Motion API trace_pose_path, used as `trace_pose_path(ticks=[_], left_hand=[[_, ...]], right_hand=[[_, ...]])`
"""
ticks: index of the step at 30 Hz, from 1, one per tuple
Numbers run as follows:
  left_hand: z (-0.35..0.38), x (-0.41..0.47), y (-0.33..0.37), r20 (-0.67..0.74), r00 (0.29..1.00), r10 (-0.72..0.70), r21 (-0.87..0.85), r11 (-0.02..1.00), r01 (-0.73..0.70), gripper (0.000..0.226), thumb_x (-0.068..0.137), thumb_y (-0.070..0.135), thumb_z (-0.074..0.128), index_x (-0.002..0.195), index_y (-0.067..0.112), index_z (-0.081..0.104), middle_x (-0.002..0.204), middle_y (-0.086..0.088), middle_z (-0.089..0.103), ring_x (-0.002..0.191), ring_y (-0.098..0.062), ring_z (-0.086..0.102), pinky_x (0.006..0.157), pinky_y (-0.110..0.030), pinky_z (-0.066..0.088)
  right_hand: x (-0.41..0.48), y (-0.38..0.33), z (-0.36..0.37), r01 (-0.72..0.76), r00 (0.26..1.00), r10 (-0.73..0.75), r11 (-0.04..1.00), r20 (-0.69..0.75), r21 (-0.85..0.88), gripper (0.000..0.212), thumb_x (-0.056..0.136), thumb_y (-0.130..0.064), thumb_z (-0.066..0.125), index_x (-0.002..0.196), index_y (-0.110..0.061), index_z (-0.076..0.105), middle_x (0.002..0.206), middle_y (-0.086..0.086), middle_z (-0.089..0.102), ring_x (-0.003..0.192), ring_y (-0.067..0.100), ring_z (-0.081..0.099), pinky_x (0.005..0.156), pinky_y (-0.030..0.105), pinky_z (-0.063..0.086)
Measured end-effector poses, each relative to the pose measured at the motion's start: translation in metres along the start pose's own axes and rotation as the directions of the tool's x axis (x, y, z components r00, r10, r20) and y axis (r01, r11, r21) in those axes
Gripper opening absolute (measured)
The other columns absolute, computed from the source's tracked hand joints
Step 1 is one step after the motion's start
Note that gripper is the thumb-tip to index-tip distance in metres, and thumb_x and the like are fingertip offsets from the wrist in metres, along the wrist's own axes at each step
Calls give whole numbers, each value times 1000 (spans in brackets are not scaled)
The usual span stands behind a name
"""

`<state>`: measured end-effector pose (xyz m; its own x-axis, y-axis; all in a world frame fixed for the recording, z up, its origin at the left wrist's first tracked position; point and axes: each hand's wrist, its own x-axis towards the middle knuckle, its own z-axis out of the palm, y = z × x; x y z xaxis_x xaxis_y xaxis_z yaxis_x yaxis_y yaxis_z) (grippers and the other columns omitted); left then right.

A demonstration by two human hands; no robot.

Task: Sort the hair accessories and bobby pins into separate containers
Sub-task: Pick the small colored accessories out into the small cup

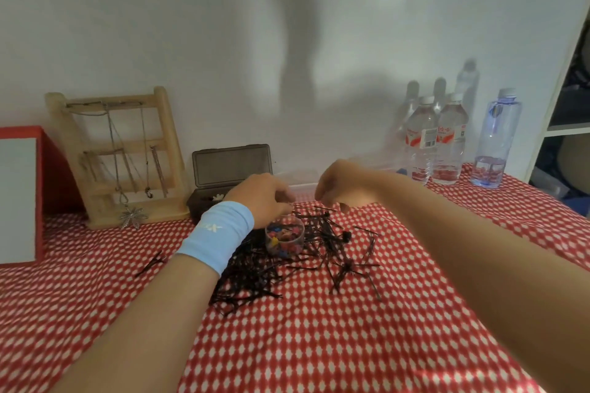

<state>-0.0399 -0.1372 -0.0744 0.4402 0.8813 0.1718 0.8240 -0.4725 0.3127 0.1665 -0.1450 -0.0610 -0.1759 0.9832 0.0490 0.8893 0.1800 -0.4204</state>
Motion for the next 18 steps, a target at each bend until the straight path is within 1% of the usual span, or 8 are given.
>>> trace_pose_path(ticks=[3,5,8,11,12,14,16,18], left_hand=[[4,18,23,61,993,98,8,995,-99,24,92,25,66,115,27,73,118,6,70,104,-11,64,95,-23,45],[11,30,38,160,974,162,56,983,-173,25,93,25,64,115,27,73,120,4,69,106,-15,63,96,-25,46],[30,42,53,296,932,210,18,974,-226,29,90,29,67,119,28,71,125,6,67,111,-16,62,101,-30,45],[51,45,58,372,902,221,-13,972,-233,33,89,29,70,122,27,69,129,7,65,114,-13,60,98,-23,41],[57,46,58,381,898,220,-19,973,-230,33,89,28,70,121,26,70,128,7,65,113,-13,60,98,-23,41],[63,48,56,369,904,218,-39,975,-219,30,88,26,70,118,26,72,126,8,67,110,-13,61,99,-24,43],[59,51,50,345,916,206,-56,978,-199,27,87,29,71,114,25,74,123,8,68,107,-11,61,98,-25,43],[48,55,41,317,928,196,-68,981,-184,26,88,36,69,112,27,74,120,9,69,105,-10,62,101,-31,46]], right_hand=[[6,26,-1,-63,998,64,996,25,-56,17,89,-4,72,97,-18,77,97,3,76,76,20,75,72,31,63],[11,38,3,-77,997,78,994,15,-77,19,91,-6,70,105,-16,76,102,2,75,79,18,74,74,30,63],[20,46,10,-62,997,67,988,30,-142,21,93,-12,69,111,-21,75,107,-2,74,84,9,69,81,25,59],[29,48,15,-14,998,26,981,59,-192,29,93,-11,67,119,-22,74,115,-4,74,97,12,67,90,26,54],[32,49,17,1,998,13,980,68,-199,31,93,-10,66,121,-22,74,116,-4,74,100,13,67,91,26,53],[37,50,22,39,996,-19,976,90,-216,30,94,-9,63,120,-21,74,115,-4,74,96,13,65,86,24,50],[42,50,27,55,994,-32,972,102,-229,25,95,-11,63,115,-20,75,107,-5,73,89,12,61,83,24,45],[48,53,31,55,995,-34,968,91,-244,19,94,-17,65,109,-19,77,99,-4,72,88,14,62,83,26,46]])
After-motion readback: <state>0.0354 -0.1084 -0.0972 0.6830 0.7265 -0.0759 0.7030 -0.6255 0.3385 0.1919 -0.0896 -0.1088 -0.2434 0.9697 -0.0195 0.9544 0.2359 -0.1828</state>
